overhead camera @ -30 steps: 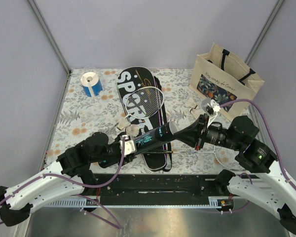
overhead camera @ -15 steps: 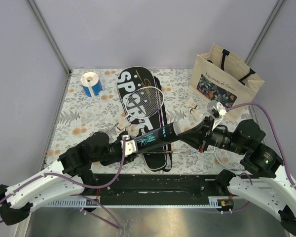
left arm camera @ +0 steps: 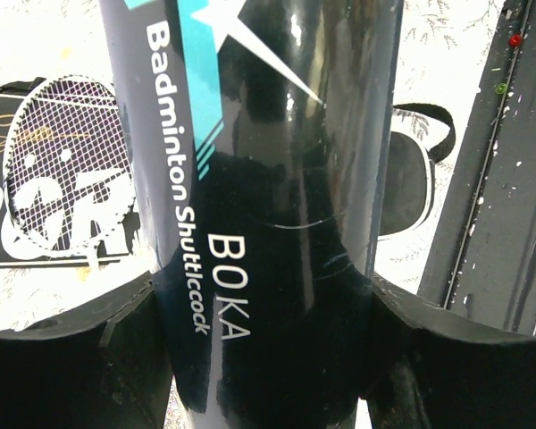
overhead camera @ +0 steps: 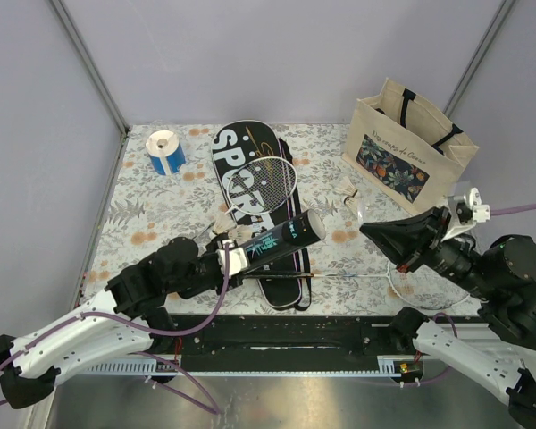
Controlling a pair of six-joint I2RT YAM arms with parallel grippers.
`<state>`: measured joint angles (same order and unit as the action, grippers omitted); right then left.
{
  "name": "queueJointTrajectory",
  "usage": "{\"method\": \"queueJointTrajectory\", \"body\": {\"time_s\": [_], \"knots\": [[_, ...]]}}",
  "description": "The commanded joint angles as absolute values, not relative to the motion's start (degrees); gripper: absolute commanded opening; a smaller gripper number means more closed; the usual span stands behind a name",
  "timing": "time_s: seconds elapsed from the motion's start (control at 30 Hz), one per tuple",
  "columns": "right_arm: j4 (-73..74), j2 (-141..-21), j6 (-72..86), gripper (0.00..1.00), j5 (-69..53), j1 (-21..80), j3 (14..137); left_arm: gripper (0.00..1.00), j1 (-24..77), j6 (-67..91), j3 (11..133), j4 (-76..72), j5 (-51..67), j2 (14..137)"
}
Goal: Pack up the badminton gear
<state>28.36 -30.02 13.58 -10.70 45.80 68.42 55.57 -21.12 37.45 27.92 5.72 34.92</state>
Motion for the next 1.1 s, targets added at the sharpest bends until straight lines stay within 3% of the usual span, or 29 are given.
{"method": "queueJointTrajectory", "body": {"time_s": [0.0,0.4,0.6,0.87,1.07], "knots": [[29.3,-32.1,12.5,0.0,-2.8,45.7,65.8,0.0,55.5,-20.5,39.0,24.9,2.8,34.0],[19.8,-43.8,18.6,0.0,20.4,45.7,45.3,0.0,55.5,-12.2,41.8,19.3,-30.8,28.0],[7.5,-51.8,21.4,0.03,21.8,45.7,34.2,0.0,55.5,-3.9,45.0,25.1,-34.3,25.1],[0.6,-67.4,21.9,0.11,21.9,45.1,31.7,0.0,55.5,0.4,42.6,29.0,-35.5,20.6],[-1.7,-70.9,25.0,0.28,20.5,44.6,32.2,0.0,55.5,0.4,39.8,28.8,-37.6,17.7]]}}
